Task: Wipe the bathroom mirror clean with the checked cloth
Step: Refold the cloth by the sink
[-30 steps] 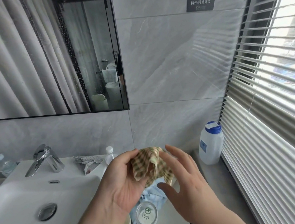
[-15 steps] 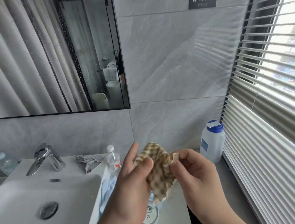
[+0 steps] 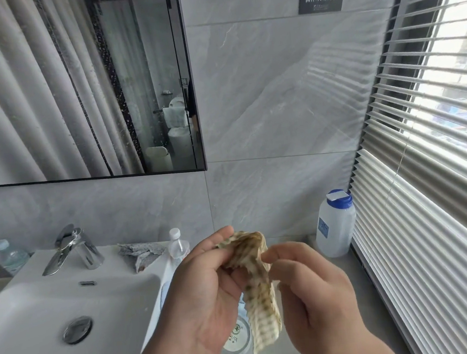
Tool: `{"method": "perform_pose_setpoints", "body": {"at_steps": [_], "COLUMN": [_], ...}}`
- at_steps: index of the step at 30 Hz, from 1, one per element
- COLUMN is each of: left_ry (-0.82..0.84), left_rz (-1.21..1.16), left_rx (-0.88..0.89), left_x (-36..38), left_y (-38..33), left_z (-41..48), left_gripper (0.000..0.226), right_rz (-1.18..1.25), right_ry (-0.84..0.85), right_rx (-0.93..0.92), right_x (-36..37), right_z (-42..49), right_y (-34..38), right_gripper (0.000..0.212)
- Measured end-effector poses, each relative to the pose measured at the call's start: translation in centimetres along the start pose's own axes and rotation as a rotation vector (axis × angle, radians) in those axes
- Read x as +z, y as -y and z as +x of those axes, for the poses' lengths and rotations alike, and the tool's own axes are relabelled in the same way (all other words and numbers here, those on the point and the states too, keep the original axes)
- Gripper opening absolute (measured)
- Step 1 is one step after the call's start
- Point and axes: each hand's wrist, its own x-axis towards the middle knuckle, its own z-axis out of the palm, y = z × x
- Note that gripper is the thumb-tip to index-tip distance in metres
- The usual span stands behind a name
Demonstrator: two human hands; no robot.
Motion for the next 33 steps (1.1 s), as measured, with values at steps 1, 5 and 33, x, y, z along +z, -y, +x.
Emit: {"method": "perform_pose_setpoints", "body": {"at_steps": [1, 5, 33], "left_ry": [-0.002, -0.023, -0.116], "left_rz": [-0.003, -0.007, 1.027], "left_rx": [0.011, 0.049, 0.274], "left_x": [0.0, -0.1, -1.7], "left_y": [0.1, 0.2, -1.4], "left_z": [0.1, 0.2, 1.5], "left_gripper": [0.032, 0.03, 0.016], "right_rz": [-0.004, -0.054, 0.055], "right_ry": [0.022, 0.041, -0.065], "right_rx": [-0.014, 0.002, 0.662], "right_x": [-0.1, 0.0, -0.9], "right_z": [0.0, -0.7, 1.6], "right_y": [0.2, 0.7, -0.9], "right_gripper": [0.02, 0.037, 0.024]}}
